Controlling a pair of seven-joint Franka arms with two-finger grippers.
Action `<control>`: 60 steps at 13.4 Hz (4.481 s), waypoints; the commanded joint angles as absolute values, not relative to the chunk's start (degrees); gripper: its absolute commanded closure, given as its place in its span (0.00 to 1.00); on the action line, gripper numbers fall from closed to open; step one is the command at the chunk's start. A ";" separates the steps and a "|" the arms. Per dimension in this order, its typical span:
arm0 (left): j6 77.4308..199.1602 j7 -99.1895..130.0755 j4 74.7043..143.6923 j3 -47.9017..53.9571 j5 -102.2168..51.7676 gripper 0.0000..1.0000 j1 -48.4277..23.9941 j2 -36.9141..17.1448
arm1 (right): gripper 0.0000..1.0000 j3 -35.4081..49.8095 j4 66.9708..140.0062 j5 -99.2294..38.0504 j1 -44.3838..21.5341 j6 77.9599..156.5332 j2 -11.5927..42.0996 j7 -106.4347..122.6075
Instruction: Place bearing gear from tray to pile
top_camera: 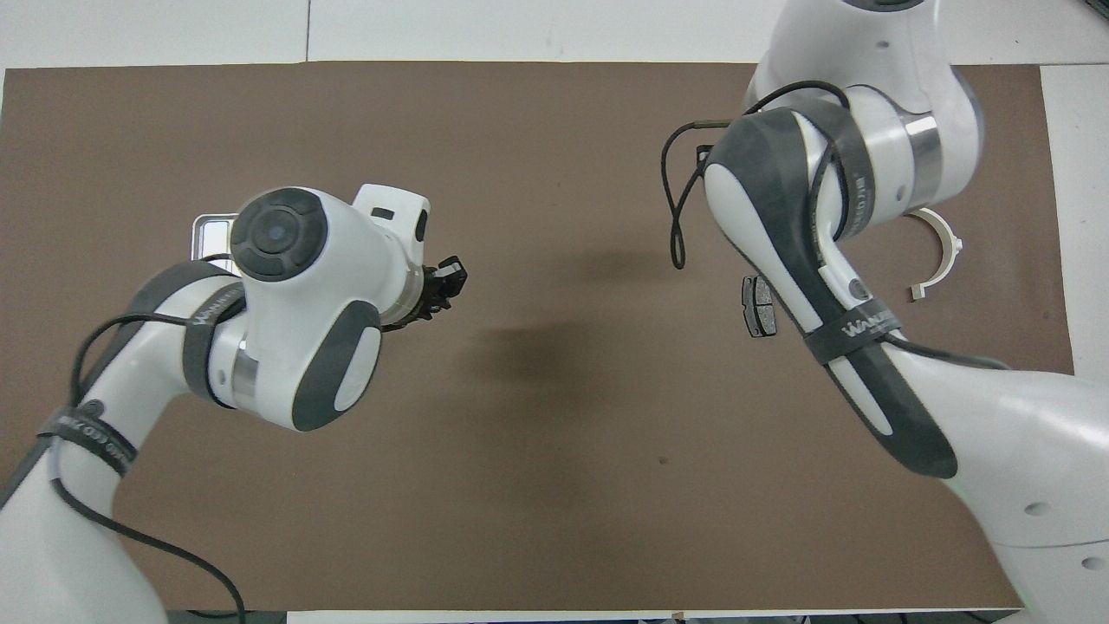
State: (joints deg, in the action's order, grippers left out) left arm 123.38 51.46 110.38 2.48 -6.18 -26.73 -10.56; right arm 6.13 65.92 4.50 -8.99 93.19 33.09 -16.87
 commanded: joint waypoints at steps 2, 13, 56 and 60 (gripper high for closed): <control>128.93 54.05 109.07 1.06 -5.01 0.97 -31.02 -19.07 | 1.00 7.12 76.95 4.57 -0.46 102.88 29.46 0.31; 132.45 54.14 109.95 0.88 -4.92 0.94 -30.50 -20.65 | 1.00 7.03 96.85 4.66 9.23 134.20 31.28 15.47; 92.29 10.91 96.77 6.42 -0.18 0.00 4.48 -1.23 | 0.38 5.71 67.06 10.81 -39.02 116.54 48.78 -76.90; 92.63 10.55 96.86 6.33 -0.18 0.00 3.43 -0.88 | 0.70 5.71 67.15 10.72 -38.85 116.63 48.69 -76.90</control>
